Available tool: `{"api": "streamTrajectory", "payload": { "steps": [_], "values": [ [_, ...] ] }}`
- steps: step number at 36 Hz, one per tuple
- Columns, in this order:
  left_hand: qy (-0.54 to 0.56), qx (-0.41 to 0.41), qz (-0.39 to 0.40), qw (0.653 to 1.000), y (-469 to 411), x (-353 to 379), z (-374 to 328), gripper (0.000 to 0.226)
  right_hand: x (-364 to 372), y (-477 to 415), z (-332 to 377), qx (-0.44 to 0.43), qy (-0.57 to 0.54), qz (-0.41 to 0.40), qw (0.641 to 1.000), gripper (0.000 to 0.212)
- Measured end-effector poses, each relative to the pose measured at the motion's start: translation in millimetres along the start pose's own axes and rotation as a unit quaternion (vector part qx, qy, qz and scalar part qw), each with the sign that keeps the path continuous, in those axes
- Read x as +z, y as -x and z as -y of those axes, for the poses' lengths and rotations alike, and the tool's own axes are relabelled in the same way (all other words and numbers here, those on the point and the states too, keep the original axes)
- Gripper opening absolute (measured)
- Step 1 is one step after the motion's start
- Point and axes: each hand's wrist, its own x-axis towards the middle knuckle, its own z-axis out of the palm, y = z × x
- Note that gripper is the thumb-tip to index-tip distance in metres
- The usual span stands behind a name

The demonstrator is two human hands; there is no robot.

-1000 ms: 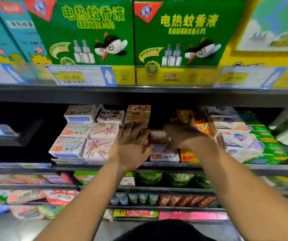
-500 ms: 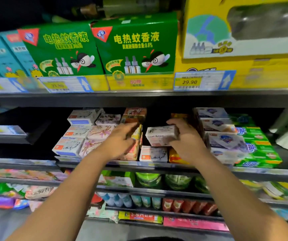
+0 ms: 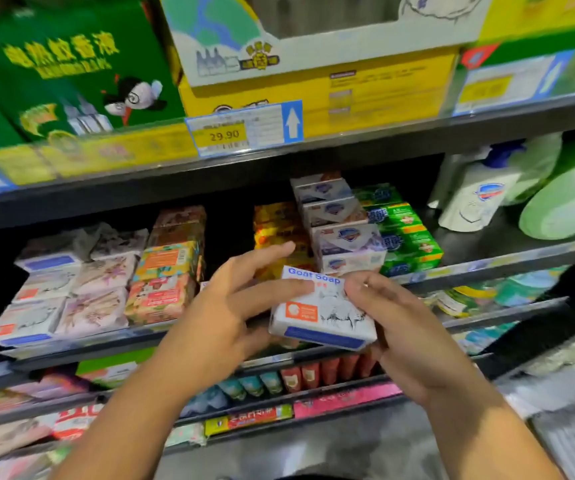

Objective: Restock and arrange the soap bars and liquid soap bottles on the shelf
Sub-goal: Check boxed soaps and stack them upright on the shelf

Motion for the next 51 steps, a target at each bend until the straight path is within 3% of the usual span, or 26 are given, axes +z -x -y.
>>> {"api": "streamTrajectory", "payload": {
  "steps": [3, 8, 10, 14, 18, 23, 29, 32, 35, 37, 40, 42, 44, 46, 47, 51],
  "values": [
    [0.072, 0.005, -0.021, 0.997, -7, 21, -12, 0.044, -15, 15, 4, 0.003, -0.016, -0.011, 1.0, 0.038],
    [0.205, -0.131, -0.004, 0.97, -7, 55, -26, 0.048, -39, 33, 2, -0.021, 0.029, -0.039, 0.999, 0.028],
    [0.259, -0.179, -0.008, 0.949, -8, 63, -31, 0.045, -47, 37, -2, -0.029, 0.062, -0.025, 0.997, 0.024],
    [0.394, -0.259, -0.048, 0.88, -16, 74, -37, 0.046, -59, 39, -9, -0.067, 0.138, -0.02, 0.988, 0.034],
    [0.412, -0.329, -0.068, 0.847, -19, 88, -37, 0.029, -63, 37, -23, -0.064, 0.108, 0.013, 0.992, 0.058],
    [0.426, -0.395, -0.097, 0.808, -8, 105, -33, 0.044, -69, 25, -39, -0.041, 0.166, -0.042, 0.984, 0.055],
    [0.435, -0.393, -0.034, 0.81, 4, 107, -25, 0.048, -68, 17, -56, -0.062, 0.164, -0.071, 0.982, 0.03],
    [0.454, -0.373, 0.023, 0.809, 18, 103, -16, 0.068, -63, 9, -64, -0.037, 0.108, -0.082, 0.99, 0.014],
    [0.439, -0.373, 0.093, 0.813, 28, 99, -7, 0.088, -61, -1, -67, 0.001, 0.035, -0.089, 0.995, 0.023],
    [0.377, -0.376, 0.102, 0.84, 32, 98, 0, 0.076, -64, -6, -68, 0.048, -0.02, -0.063, 0.997, 0.036],
    [0.388, -0.39, 0.074, 0.832, 38, 100, 7, 0.056, -71, -12, -71, 0.094, -0.073, 0.018, 0.993, 0.038],
    [0.423, -0.401, 0.045, 0.811, 44, 102, 11, 0.052, -74, -15, -75, 0.088, -0.029, 0.069, 0.993, 0.043],
    [0.395, -0.402, 0.025, 0.826, 48, 104, 14, 0.049, -74, -20, -79, 0.075, 0.053, 0.067, 0.993, 0.052],
    [0.369, -0.402, 0.005, 0.838, 49, 106, 15, 0.046, -71, -28, -80, 0.058, 0.097, 0.031, 0.993, 0.04],
    [0.382, -0.406, -0.012, 0.83, 49, 109, 14, 0.046, -69, -31, -80, 0.051, 0.107, 0.03, 0.993, 0.034],
    [0.487, -0.455, -0.135, 0.733, 43, 118, 10, 0.048, -60, -41, -80, 0.054, 0.093, 0.036, 0.994, 0.035]
  ]
}}
